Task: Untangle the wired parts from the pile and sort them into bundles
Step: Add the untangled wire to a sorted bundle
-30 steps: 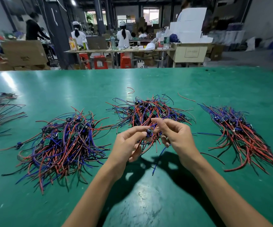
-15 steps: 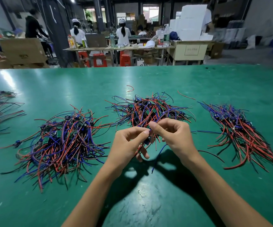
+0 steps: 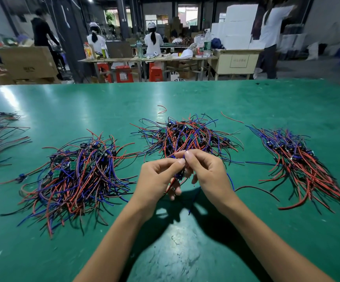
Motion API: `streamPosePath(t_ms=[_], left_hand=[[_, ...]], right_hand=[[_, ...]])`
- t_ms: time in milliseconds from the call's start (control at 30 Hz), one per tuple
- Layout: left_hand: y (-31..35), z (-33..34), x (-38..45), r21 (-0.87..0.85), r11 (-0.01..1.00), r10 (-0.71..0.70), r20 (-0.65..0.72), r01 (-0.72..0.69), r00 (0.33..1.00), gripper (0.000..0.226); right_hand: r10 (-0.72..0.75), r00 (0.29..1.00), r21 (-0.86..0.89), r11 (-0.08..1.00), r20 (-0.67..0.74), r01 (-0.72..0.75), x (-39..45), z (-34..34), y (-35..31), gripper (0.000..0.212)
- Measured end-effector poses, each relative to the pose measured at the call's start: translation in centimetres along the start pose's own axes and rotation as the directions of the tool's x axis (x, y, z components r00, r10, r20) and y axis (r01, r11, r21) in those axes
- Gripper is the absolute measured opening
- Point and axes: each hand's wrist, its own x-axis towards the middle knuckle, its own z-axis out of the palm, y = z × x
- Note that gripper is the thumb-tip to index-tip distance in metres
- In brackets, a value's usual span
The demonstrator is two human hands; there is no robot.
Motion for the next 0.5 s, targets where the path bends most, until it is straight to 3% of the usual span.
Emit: streamPosePath(t_ms=[200,500], left_hand=[[-0.4,0.5,0.1,0.051,0.995,0.084,-0.067,-0.080,0.994,0.018],[-0.8,1.5,-0.1,0.062,0.997,0.039,0.014,-0.040,0.999,0.017]], right_hand=[[0.154,0.983,0.141,0.980,-0.101,-0.139,0.2,0.3,-0.1,0.021],[0.275,0.901,0.209,0.954,-0.335,-0.214,1.6,-2.0,-0.5,0.030]])
